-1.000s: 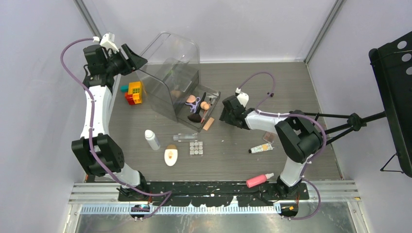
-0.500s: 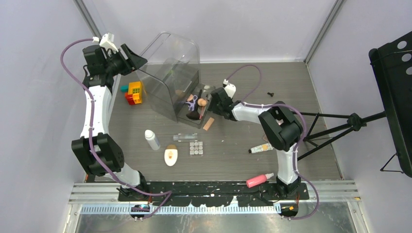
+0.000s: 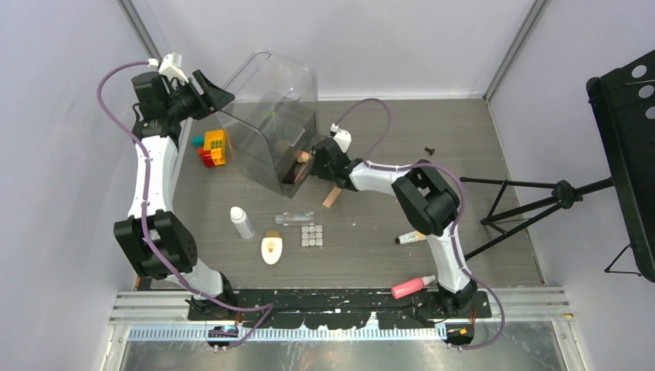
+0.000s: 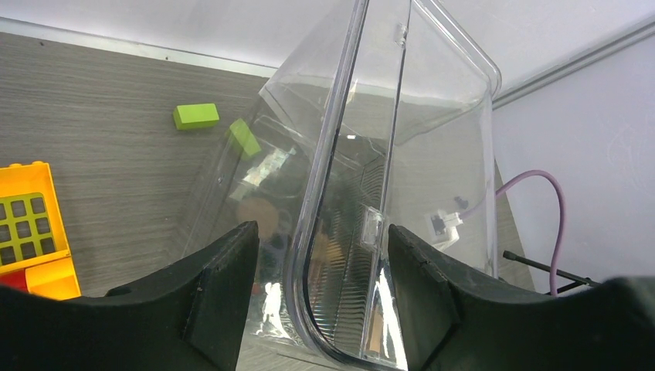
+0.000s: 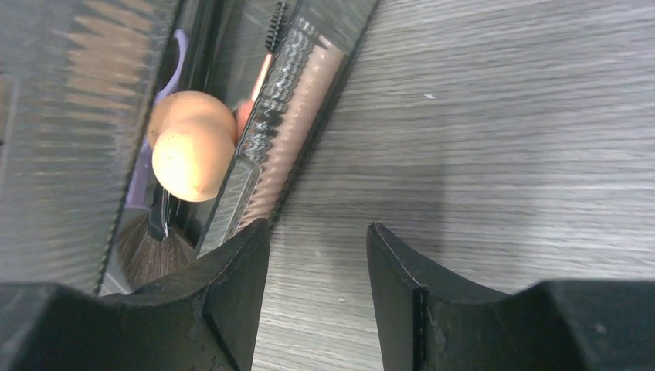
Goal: Organize the makeup
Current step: Close the drawer in the storage box, then open the drawer in the storage box.
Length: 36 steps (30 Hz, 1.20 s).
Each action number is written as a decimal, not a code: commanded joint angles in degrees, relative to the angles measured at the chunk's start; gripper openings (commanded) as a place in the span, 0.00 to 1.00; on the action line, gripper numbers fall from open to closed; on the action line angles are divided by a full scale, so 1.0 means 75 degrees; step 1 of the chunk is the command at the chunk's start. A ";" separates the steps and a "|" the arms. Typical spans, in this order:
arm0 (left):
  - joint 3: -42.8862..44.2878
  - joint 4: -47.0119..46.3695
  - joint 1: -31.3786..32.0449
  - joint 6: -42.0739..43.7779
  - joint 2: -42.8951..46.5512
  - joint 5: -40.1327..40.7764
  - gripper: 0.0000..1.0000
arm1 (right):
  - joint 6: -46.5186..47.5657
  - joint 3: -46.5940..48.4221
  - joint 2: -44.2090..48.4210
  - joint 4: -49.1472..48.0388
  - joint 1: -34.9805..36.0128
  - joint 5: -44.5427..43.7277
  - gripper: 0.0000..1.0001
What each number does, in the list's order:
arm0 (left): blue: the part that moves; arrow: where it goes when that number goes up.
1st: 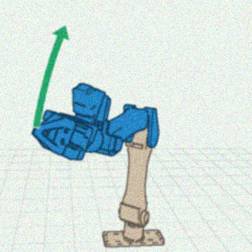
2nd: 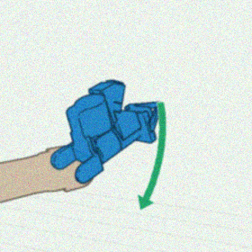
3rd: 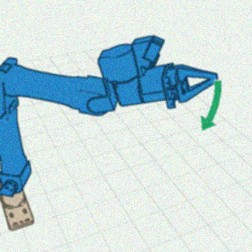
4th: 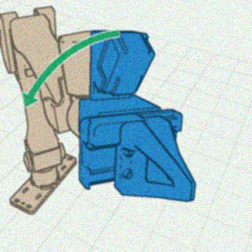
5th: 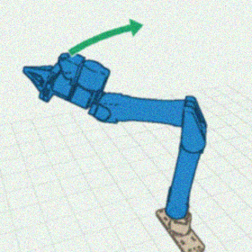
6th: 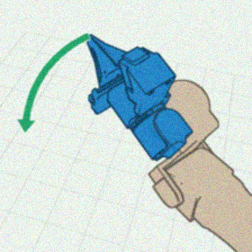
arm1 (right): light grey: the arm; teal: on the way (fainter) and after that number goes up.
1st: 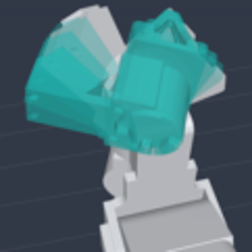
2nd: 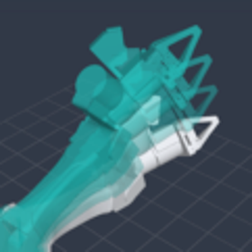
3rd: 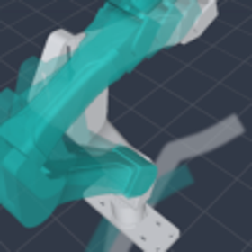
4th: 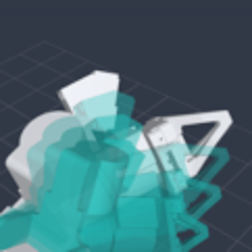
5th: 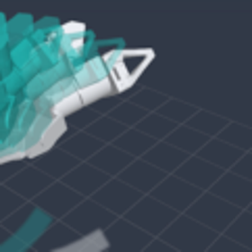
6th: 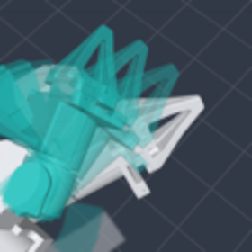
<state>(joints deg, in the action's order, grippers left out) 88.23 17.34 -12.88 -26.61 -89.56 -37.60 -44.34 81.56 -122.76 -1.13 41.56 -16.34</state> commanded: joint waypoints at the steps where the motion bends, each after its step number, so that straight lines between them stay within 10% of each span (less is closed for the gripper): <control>1: -0.0055 -0.0355 -0.0035 -0.0032 0.0008 -0.0280 0.64 | 0.0141 0.0513 -0.0361 -0.0236 0.0240 0.0159 0.55; 21: -0.0126 -0.0528 -0.0042 -0.0122 0.0012 -0.0408 0.65 | -0.0510 0.0273 -0.0937 -0.2721 0.0300 0.0869 0.54; 36: -0.0161 -0.0524 -0.0044 -0.0074 0.0082 -0.0353 0.65 | -0.0431 -0.2241 0.1459 -0.3680 0.0089 0.0251 0.51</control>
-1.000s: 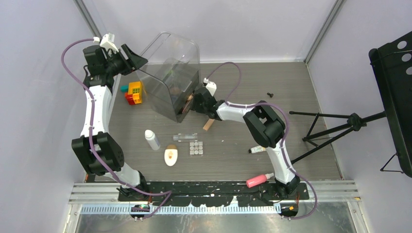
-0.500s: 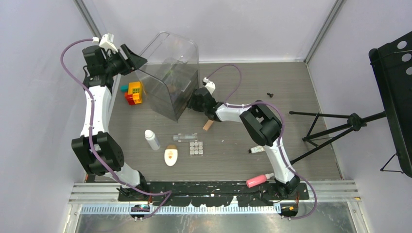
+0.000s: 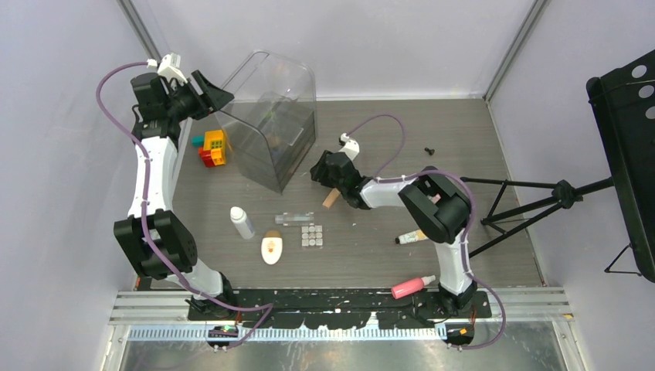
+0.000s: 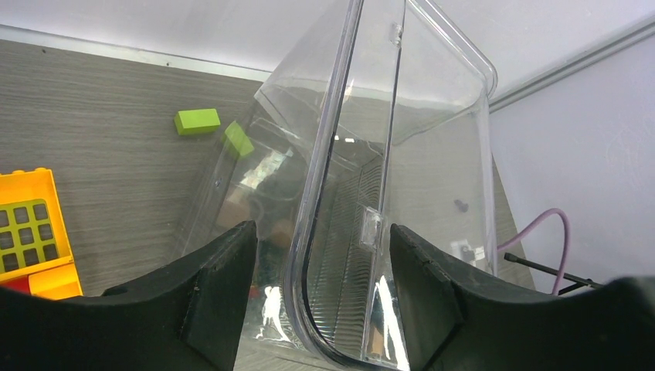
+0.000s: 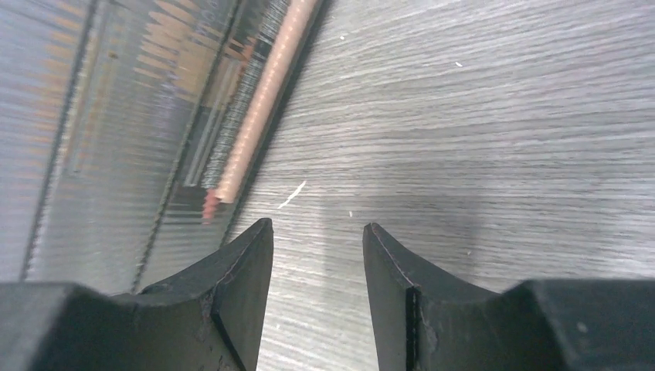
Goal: Organize the makeup
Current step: Open the drawer in the storage box.
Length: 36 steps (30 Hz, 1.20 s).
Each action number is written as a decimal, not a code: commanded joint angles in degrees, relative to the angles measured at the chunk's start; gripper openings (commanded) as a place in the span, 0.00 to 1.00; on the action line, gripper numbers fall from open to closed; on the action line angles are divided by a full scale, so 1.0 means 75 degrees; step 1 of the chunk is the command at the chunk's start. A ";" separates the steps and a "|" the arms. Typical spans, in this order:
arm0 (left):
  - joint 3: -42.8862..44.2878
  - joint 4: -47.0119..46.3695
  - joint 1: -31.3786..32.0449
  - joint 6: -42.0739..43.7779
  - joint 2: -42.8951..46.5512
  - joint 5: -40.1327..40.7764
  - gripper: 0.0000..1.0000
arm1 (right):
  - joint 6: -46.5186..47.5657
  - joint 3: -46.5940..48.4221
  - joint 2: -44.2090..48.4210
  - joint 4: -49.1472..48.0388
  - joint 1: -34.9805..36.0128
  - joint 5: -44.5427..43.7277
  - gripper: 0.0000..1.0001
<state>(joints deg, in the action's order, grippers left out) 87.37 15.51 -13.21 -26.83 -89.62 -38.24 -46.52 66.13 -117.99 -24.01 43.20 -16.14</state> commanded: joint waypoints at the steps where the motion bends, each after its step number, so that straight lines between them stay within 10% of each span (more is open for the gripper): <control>1: -0.0048 -0.0278 0.0005 -0.0053 0.0096 -0.0266 0.65 | -0.0209 -0.0260 0.0892 -0.0817 -0.0172 0.0511 0.51; 15: -0.0024 -0.0291 0.0008 -0.0093 0.0056 -0.0314 0.67 | -0.3372 -0.0394 0.0027 -0.4400 -0.0445 0.1077 0.46; 36: -0.0036 -0.0309 0.0002 -0.0126 0.0076 -0.0328 0.68 | -0.4556 0.0309 -0.1257 -0.5208 -0.0504 0.1309 0.44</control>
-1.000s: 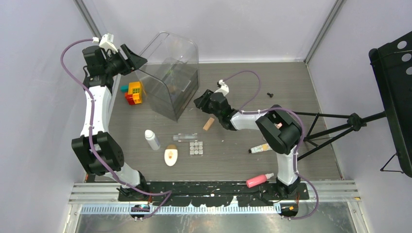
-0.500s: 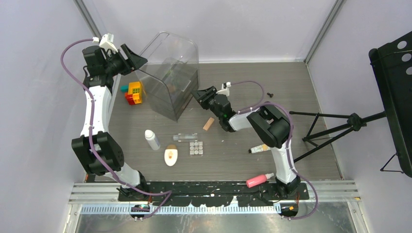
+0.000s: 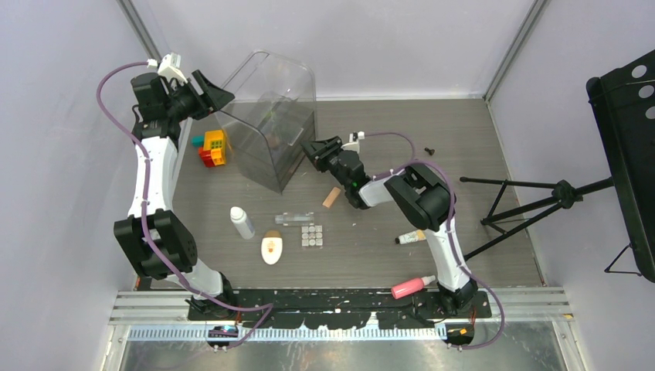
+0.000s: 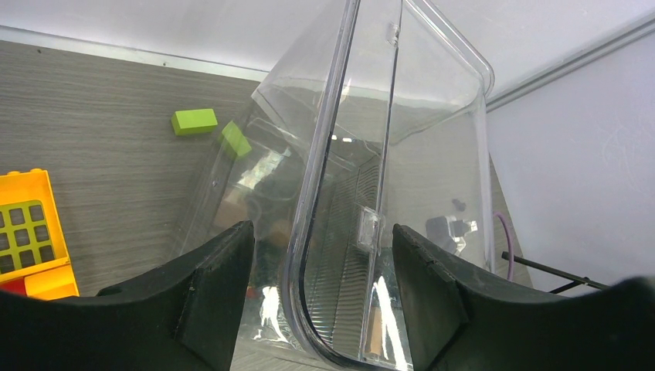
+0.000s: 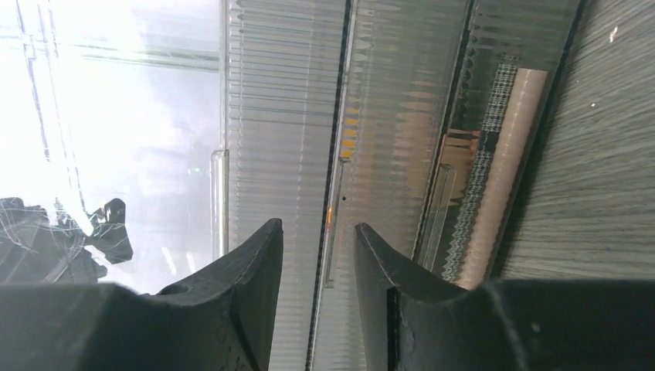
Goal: Organize the makeup
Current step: Open the drawer in the storage box.
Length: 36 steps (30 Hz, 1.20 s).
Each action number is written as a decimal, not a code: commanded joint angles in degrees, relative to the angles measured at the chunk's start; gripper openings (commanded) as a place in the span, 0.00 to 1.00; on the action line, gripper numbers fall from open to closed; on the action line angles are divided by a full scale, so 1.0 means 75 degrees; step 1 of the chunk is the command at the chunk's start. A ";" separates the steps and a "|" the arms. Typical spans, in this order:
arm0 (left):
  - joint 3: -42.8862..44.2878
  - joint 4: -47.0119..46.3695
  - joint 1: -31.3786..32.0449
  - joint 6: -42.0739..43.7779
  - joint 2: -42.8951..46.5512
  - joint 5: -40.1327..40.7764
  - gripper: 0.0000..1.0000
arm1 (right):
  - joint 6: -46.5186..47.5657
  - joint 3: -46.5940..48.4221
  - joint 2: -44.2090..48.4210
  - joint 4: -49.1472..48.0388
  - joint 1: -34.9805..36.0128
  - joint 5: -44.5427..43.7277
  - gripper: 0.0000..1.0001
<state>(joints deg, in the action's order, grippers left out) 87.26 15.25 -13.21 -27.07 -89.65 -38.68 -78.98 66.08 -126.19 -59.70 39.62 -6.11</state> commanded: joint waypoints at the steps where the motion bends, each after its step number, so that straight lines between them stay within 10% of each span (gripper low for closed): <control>1: -0.0022 -0.0270 0.0001 -0.0094 0.0073 -0.0269 0.68 | -0.0246 0.0328 -0.0201 -0.0440 -0.0030 -0.0065 0.43; 36: -0.0030 -0.0338 0.0004 -0.0143 0.0082 -0.0345 0.68 | -0.0579 0.1131 -0.1034 -0.0401 -0.0034 0.0098 0.30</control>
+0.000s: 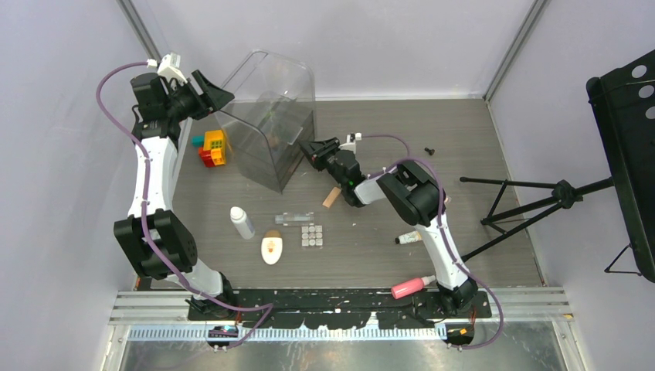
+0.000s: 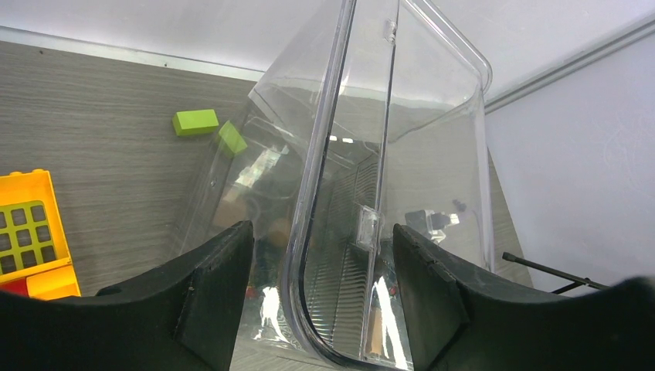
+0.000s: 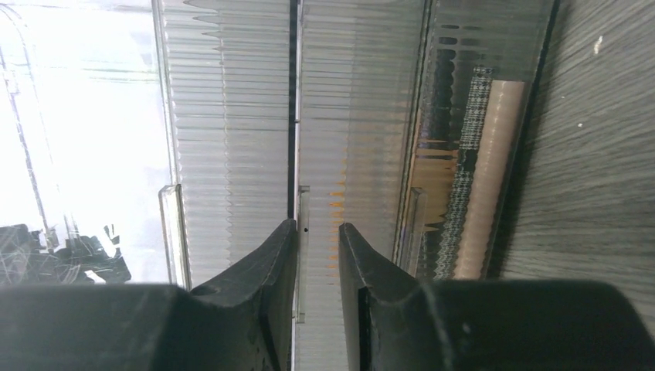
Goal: Organize the makeup
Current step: Open the drawer in the storage box.
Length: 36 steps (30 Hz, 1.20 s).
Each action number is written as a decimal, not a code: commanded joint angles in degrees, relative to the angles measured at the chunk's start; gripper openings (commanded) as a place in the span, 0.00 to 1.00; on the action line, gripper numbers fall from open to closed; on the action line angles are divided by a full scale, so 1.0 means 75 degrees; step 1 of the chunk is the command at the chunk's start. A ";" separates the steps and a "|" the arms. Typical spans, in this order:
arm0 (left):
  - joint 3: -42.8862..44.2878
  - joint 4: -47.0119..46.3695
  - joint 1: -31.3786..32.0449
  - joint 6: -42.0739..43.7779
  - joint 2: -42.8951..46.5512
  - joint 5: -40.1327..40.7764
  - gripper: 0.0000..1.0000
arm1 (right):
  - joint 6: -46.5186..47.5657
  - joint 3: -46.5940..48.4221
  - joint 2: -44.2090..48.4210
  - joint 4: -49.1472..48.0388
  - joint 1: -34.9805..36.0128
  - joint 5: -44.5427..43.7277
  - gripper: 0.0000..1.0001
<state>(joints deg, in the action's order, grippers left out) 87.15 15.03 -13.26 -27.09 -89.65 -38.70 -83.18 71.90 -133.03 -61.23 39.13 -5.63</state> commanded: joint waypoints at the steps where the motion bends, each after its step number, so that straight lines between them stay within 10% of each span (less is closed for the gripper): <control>1: -0.0019 -0.0308 0.0008 -0.0140 0.0077 -0.0341 0.68 | -0.0021 0.0366 -0.0122 -0.0211 0.0026 0.0035 0.29; 14: -0.0036 -0.0366 0.0009 -0.0184 0.0081 -0.0370 0.68 | 0.0088 0.0046 0.0036 -0.0871 0.0030 -0.0008 0.04; 36: -0.0043 -0.0356 -0.0055 -0.0147 0.0128 -0.0343 0.68 | 0.1062 -0.2316 0.1657 -0.1254 -0.0332 -0.0345 0.00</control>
<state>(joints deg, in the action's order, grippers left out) 86.85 14.35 -13.43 -27.92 -89.67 -38.72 -80.29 57.10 -125.86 -70.06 37.08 -6.17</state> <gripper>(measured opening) 0.679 0.086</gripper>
